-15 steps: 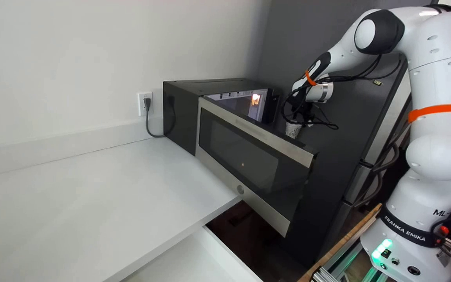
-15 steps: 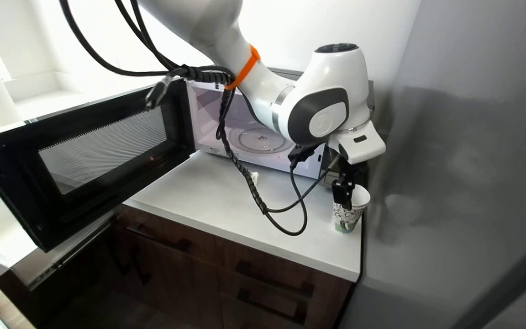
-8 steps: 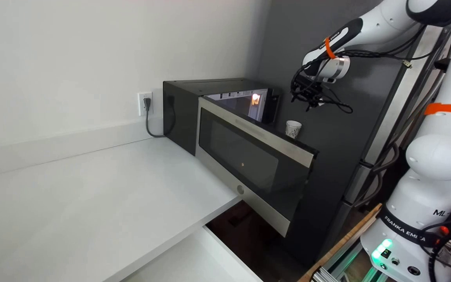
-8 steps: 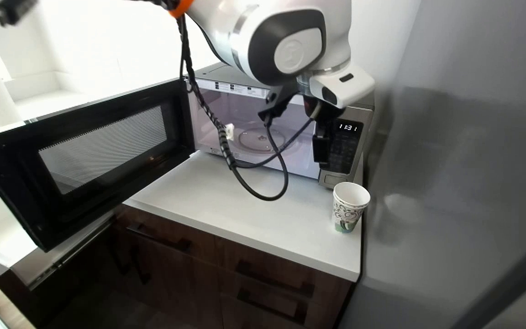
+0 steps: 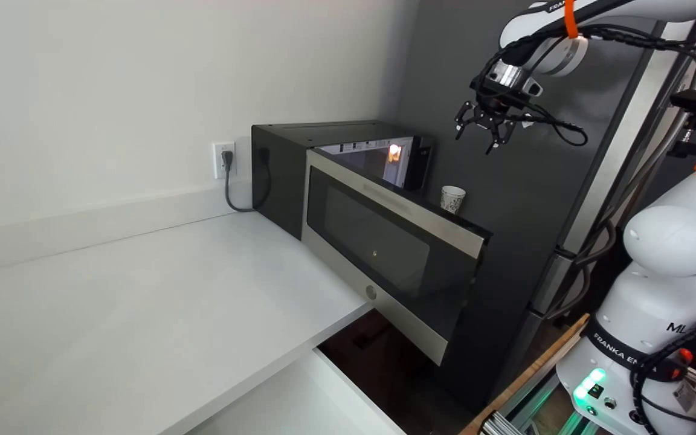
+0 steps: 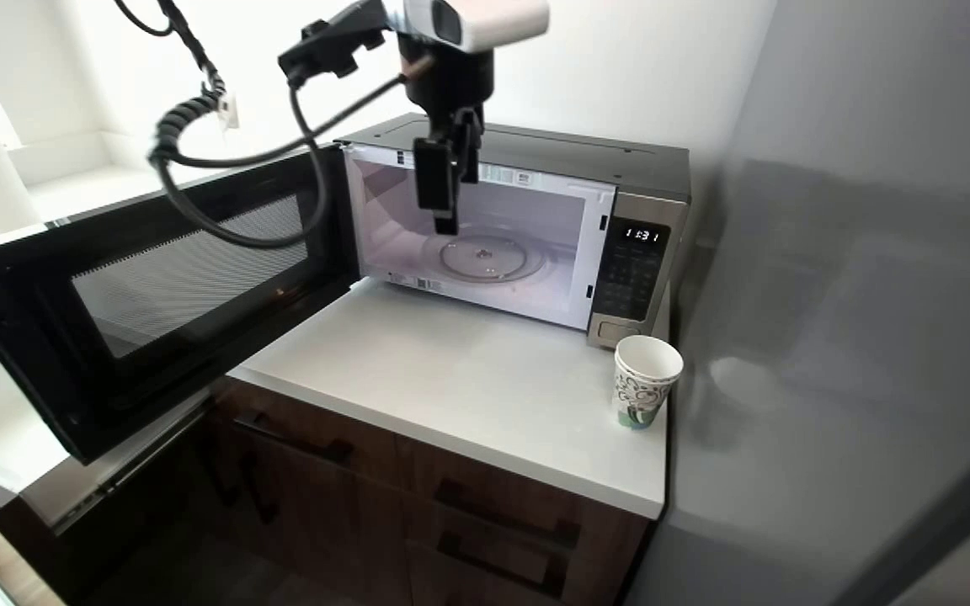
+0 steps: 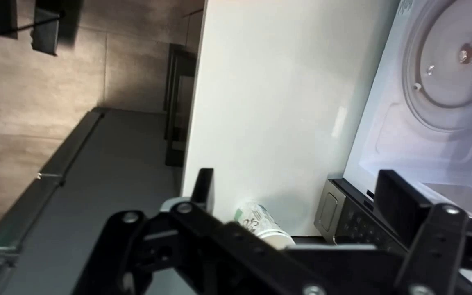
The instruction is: Take the cup out of the microwave
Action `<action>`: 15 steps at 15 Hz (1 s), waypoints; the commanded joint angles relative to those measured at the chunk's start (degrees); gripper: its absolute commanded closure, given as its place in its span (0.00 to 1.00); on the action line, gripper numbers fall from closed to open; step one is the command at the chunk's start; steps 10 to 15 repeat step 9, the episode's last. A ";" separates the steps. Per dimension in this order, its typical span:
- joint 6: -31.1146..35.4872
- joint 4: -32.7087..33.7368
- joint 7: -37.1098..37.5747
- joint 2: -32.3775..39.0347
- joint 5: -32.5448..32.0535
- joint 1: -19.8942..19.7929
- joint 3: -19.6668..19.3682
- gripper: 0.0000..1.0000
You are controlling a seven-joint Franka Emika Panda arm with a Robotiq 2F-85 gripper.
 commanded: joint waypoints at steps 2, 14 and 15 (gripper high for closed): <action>-8.20 -4.37 15.64 -11.14 3.67 -2.54 5.94 0.00; -9.68 -3.81 19.83 -13.33 5.23 -2.54 7.12 0.00; -9.68 -3.81 19.83 -13.33 5.23 -2.54 7.12 0.00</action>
